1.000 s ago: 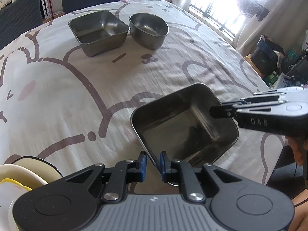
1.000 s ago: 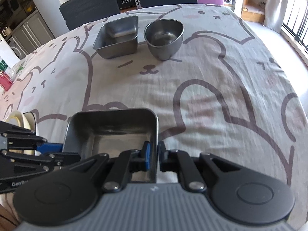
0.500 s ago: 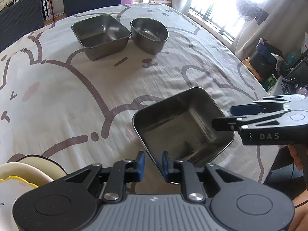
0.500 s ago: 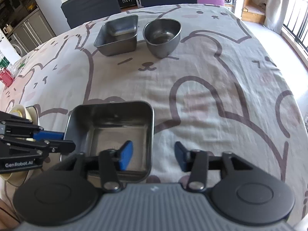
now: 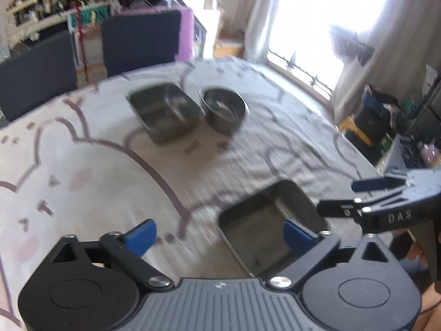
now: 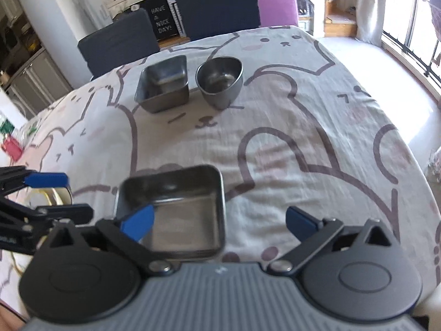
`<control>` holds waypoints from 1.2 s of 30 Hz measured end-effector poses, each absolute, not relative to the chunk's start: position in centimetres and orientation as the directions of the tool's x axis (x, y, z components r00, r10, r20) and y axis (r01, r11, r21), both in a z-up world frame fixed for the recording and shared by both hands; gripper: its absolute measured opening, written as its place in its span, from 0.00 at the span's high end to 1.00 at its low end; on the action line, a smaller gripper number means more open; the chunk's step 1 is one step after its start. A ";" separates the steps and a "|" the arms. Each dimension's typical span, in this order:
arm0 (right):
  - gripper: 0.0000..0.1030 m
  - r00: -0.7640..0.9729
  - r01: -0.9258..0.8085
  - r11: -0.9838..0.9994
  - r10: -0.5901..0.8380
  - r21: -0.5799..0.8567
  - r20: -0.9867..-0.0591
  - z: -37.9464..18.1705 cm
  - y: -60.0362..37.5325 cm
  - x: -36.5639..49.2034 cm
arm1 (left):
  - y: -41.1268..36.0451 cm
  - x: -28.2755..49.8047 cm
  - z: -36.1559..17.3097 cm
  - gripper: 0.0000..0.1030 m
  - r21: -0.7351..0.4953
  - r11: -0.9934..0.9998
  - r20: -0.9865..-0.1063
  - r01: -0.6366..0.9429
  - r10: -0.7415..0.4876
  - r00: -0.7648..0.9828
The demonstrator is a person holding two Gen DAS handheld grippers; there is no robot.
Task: Organize plates and bowls
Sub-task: 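Move both tools to the small steel rectangular tin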
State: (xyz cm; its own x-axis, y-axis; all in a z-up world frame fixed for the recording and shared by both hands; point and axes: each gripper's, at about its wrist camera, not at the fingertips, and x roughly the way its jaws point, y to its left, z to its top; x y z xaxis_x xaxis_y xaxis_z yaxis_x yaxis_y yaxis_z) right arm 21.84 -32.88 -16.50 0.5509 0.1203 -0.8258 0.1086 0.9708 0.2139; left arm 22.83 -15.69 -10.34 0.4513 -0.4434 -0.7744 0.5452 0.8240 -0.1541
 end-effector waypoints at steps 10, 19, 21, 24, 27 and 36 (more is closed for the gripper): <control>0.00 0.667 0.177 0.931 0.125 0.320 -0.735 -14.2 -28.9 25.2 | -9.9 27.1 -9.3 0.00 -0.149 0.887 -0.713 0.436 -0.402 0.574; 0.00 0.723 0.299 0.810 0.152 0.504 -0.674 -15.4 -26.6 31.4 | -7.2 33.0 -10.7 0.00 -0.158 0.919 -0.722 0.361 -0.357 0.593; 0.00 0.727 0.348 0.773 0.135 0.531 -0.673 -16.3 -26.6 32.7 | -6.7 34.2 -11.1 0.00 -0.159 0.926 -0.719 0.342 -0.346 0.603; 0.00 0.720 0.421 0.717 0.109 0.556 -0.685 -18.0 -26.6 34.9 | -6.1 35.8 -11.7 0.00 -0.186 0.930 -0.718 0.317 -0.349 0.603; 0.00 0.707 0.468 0.690 0.083 0.552 -0.703 -19.2 -26.4 36.4 | -5.8 37.4 -12.1 0.00 -0.205 0.931 -0.705 0.302 -0.354 0.614; 0.17 0.658 0.549 0.622 0.090 0.558 -0.747 -21.9 -25.6 40.8 | -5.3 39.8 -12.7 0.00 -0.238 0.931 -0.659 0.278 -0.365 0.658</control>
